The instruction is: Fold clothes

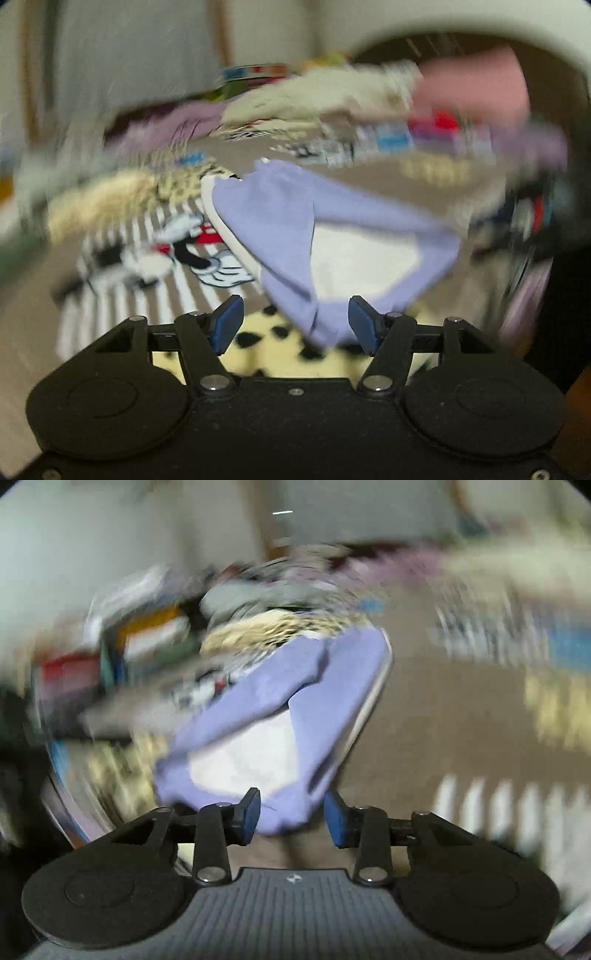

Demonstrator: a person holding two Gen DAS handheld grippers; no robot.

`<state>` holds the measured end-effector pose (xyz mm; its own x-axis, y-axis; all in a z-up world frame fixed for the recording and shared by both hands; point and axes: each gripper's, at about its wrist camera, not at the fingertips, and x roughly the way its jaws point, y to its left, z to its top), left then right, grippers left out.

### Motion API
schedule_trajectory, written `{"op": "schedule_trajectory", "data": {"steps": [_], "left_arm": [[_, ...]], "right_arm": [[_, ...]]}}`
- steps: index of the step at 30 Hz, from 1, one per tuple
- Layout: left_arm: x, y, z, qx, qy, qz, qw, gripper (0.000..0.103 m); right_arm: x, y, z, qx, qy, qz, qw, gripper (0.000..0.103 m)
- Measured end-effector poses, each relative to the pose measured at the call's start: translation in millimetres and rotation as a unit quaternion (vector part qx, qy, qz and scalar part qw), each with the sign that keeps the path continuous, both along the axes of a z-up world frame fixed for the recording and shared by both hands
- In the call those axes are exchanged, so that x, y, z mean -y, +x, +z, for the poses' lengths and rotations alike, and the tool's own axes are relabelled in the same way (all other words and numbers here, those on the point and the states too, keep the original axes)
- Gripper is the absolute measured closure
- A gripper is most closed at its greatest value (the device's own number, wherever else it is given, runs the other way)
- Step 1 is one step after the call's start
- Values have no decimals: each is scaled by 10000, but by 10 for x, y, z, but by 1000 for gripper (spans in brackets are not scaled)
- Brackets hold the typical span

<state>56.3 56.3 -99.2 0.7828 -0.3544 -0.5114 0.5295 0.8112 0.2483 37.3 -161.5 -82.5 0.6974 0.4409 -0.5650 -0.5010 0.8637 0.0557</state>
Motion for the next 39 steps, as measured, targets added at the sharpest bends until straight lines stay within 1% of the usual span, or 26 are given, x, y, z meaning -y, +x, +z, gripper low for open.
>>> {"op": "schedule_trajectory", "data": {"steps": [1,2,3,4,5,7,9,11,12,13,14,16,17,19,21,23,26,27,28,33,37,39], "left_arm": [[75,-46,-101,196,553,-139,9982,41],[100,-81,-207,317,1067,-284,9934,41],[121,-113,-308,439,1545,-419,9861,41],[133,-139,-389,582,1890,-533,9788,41],[132,-170,-438,767,2104,-656,9724,41],[113,-196,-470,1019,2283,-732,9655,41],[192,-210,-529,1340,2581,-851,9530,41],[259,-228,-588,1637,2866,-993,9387,42],[267,-229,-606,1754,2951,-1039,9335,42],[271,-233,-612,1816,2989,-1052,9309,42],[262,-240,-608,1882,3013,-1031,9291,42],[242,-249,-599,2005,3042,-993,9259,46],[233,-236,-587,2051,2992,-983,9267,47],[236,-245,-561,2232,2919,-928,9254,49],[221,-264,-516,2331,2786,-863,9277,49],[202,-269,-542,2283,2885,-928,9252,50],[173,-277,-581,2210,3033,-1025,9212,50],[163,-279,-594,2186,3081,-1058,9198,51],[154,-282,-607,2161,3130,-1090,9184,53],[115,-290,-670,2056,3360,-1251,9106,54],[225,-233,-693,2266,3359,-1383,9037,54],[211,-230,-686,2306,3373,-1372,9024,54]], "right_arm": [[-84,-67,-21,283,-629,195,9974,63],[-158,-111,-74,435,-1103,347,9923,63],[-223,-136,-152,483,-1452,467,9871,63],[-288,-161,-230,530,-1800,585,9805,63],[-341,-181,-276,634,-2023,673,9750,63],[-426,-207,-313,927,-2265,783,9664,62],[-487,-215,-345,1217,-2471,851,9575,56],[-524,-219,-396,1543,-2614,903,9485,55],[-544,-222,-418,1690,-2692,926,9436,54],[-566,-225,-438,1824,-2775,948,9385,54],[-599,-238,-463,1959,-2867,976,9327,54],[-651,-259,-507,2192,-3029,1033,9217,54],[-660,-274,-511,2257,-3065,1041,9188,54],[-640,-305,-502,2317,-3081,1051,9167,54],[-633,-290,-495,2336,-3050,1038,9174,53],[-634,-272,-489,2395,-3019,1013,9172,55],[-627,-262,-459,2536,-2932,968,9167,55],[-620,-261,-452,2555,-2908,963,9170,54],[-616,-257,-457,2561,-2908,970,9168,54],[-598,-244,-504,2629,-2946,1000,9133,54],[-608,-215,-536,2652,-2970,1032,9115,54],[-623,-221,-559,2685,-3003,1057,9092,53]]}}
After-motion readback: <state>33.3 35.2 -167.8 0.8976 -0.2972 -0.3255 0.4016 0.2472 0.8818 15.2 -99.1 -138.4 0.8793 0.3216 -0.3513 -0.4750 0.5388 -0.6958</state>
